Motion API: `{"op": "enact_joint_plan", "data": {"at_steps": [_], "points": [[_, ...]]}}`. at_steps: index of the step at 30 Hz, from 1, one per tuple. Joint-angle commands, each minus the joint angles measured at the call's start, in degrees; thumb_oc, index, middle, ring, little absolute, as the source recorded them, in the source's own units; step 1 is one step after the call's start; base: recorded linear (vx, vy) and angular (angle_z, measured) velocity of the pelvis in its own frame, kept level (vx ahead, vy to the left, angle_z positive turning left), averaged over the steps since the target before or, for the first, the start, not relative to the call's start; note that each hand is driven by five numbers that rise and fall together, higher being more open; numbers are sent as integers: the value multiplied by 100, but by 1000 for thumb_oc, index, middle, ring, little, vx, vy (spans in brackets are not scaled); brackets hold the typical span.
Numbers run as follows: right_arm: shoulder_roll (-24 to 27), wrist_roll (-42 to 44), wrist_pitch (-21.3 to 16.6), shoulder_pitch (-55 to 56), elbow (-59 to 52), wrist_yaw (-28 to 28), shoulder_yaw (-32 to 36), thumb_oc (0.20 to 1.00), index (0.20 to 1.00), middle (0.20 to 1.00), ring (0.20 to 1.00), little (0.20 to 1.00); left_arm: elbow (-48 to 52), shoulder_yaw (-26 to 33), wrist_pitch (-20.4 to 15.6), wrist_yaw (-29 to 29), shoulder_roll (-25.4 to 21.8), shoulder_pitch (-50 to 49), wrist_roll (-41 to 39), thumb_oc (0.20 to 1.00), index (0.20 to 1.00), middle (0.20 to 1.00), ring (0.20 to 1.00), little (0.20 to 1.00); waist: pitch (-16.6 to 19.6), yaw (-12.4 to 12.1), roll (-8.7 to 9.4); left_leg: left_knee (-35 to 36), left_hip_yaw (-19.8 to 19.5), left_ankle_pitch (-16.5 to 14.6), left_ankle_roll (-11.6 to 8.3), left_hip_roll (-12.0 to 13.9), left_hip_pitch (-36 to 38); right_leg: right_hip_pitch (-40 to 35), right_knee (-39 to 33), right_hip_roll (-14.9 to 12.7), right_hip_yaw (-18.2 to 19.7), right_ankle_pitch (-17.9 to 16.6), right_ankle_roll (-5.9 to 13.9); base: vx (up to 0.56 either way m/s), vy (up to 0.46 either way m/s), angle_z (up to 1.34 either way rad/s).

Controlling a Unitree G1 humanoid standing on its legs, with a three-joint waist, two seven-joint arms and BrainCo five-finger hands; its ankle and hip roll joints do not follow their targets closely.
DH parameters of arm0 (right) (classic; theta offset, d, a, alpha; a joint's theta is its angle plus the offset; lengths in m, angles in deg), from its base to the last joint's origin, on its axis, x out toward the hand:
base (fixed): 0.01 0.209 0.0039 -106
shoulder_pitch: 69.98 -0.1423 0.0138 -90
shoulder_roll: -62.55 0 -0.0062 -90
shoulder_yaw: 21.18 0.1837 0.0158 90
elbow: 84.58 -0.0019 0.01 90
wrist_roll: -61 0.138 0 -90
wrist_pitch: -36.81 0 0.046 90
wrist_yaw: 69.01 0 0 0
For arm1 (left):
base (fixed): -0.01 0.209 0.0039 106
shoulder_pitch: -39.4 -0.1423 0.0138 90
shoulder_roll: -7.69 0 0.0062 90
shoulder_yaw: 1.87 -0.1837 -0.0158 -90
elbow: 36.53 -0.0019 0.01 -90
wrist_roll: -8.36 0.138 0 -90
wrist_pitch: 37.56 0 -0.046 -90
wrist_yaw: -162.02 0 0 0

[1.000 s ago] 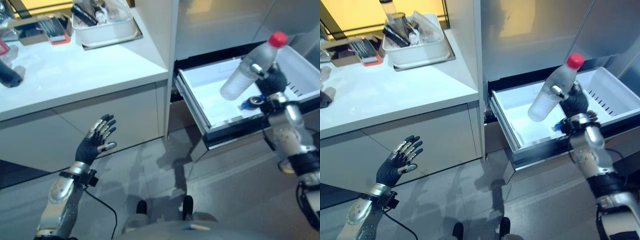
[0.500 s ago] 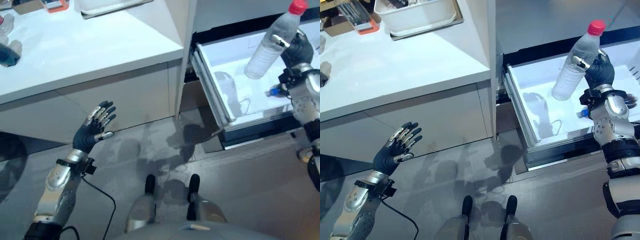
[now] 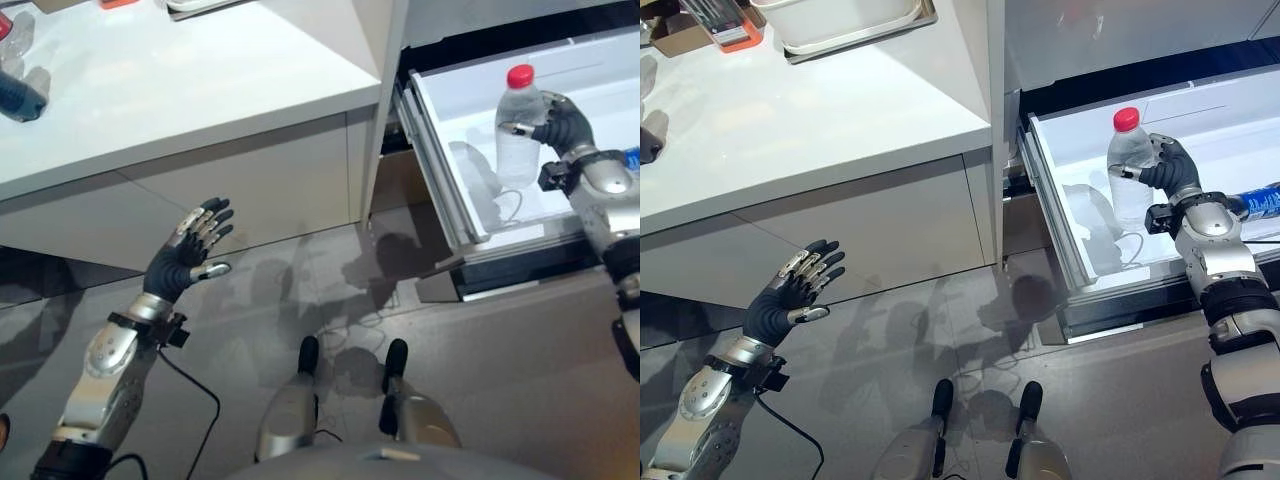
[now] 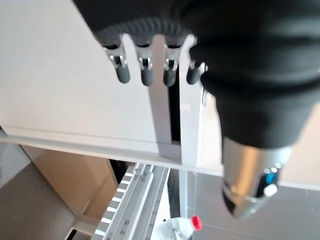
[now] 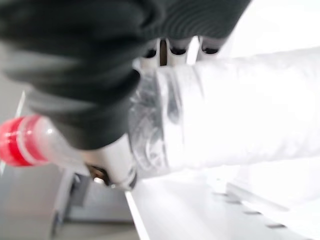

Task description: Take the drinks into the refrigerator

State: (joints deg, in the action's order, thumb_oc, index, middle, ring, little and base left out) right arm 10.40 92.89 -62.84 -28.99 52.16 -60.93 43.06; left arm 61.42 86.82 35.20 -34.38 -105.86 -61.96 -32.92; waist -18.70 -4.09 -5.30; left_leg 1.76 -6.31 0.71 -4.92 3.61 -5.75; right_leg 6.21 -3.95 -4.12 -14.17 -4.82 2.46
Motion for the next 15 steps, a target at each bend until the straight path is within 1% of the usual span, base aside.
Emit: {"op": "enact_joint_plan", "data": {"at_steps": [1,3,6,7,9,10,12,13,15], "points": [[477,-494,-343,-74,-122,124,-484,200,200,200,200,200,518,24,-398,-64,-174,-226,121,1000,1000,1000,1000,1000,64,59,97,9,-189,89,231,-198,55,515,1399,-56,-12,949,29,-39,-13,11],[655,-801,-225,-60,-121,183,-616,200,200,200,200,200,532,87,-381,-96,-201,-283,133,1000,1000,1000,1000,1000,26,61,107,11,-208,111,223,-197,15,565,1413,-67,-17,937,24,-43,-12,9],[687,-910,-168,-65,-117,221,-692,200,200,200,200,200,543,120,-357,-104,-200,-294,160,1000,1000,1000,1000,1000,6,68,110,19,-208,128,221,-194,0,588,1424,-64,-7,936,20,-8,-2,2],[733,-1175,-96,-98,36,266,-763,200,200,200,200,200,576,145,-342,-108,-231,-302,199,1000,1000,1000,1000,1000,-25,51,117,32,-243,151,215,-193,-12,621,1459,-63,-12,941,17,0,0,0],[727,-1387,-14,-133,91,309,-876,200,200,200,200,200,608,193,-302,-105,-238,-308,231,1000,1000,1000,1000,1000,-36,60,108,43,-256,167,212,-188,-22,653,1502,-65,-18,951,15,0,0,0],[755,-1519,44,-145,35,433,-960,200,200,200,200,200,616,221,-298,-120,-256,-314,253,1000,1000,1000,1000,1000,-51,60,106,52,-256,176,210,-178,-32,661,1513,-63,-22,958,12,0,0,0],[765,-1585,73,-173,6,419,-992,200,200,200,200,200,633,230,-288,-126,-256,-316,275,1000,1000,1000,1000,1000,-62,71,99,62,-260,183,208,-175,-32,669,1520,-68,-25,964,13,0,0,0],[790,-1857,145,-258,-39,550,-1139,200,200,200,200,200,671,279,-249,-137,-290,-324,298,1000,1000,1000,1000,1000,-83,56,87,62,-267,190,210,-175,-48,698,1549,-78,-37,972,5,0,0,0],[795,-2006,190,-253,-165,573,-1185,200,200,200,200,200,725,330,-231,-144,-261,-337,342,1000,1000,1000,1000,1000,-102,74,70,68,-274,201,211,-174,-59,704,1564,-85,-50,977,3,0,0,0]]}}
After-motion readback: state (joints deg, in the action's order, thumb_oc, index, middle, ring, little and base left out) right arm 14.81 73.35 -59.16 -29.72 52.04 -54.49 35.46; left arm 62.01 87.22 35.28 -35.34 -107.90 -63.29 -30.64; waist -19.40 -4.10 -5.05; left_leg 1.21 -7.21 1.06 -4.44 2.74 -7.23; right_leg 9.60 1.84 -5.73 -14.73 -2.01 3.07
